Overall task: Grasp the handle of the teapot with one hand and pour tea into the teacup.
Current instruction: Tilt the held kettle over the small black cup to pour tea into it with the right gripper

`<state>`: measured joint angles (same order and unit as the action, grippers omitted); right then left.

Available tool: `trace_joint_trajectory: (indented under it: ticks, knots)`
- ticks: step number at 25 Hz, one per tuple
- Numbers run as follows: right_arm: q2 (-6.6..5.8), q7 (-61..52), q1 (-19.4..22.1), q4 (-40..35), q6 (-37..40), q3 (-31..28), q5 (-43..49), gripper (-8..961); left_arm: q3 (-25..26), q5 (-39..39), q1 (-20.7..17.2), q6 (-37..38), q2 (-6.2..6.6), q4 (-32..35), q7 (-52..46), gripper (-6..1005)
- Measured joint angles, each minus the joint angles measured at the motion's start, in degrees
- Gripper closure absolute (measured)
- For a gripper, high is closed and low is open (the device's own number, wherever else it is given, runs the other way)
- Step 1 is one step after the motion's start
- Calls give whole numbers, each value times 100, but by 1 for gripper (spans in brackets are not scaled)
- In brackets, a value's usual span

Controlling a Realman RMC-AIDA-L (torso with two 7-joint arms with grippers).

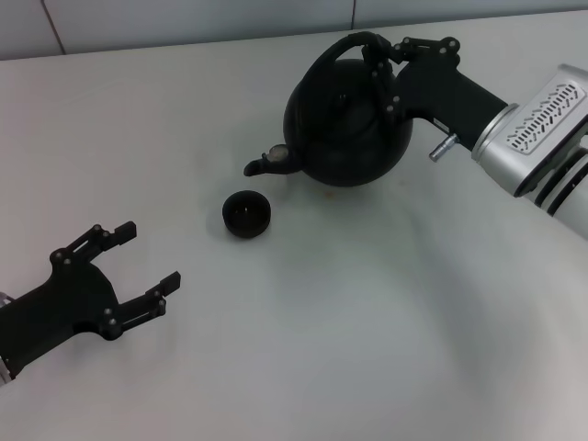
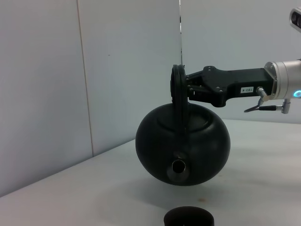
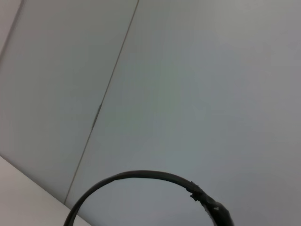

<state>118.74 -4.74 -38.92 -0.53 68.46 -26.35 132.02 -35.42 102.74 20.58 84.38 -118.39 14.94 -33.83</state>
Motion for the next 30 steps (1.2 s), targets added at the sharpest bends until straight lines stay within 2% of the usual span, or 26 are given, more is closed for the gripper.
trace_joint_trajectory:
  ticks: [30]
  knots:
    - [9, 438, -84, -45, 10, 224, 0, 877, 9, 0, 61, -21, -7, 0, 0, 140]
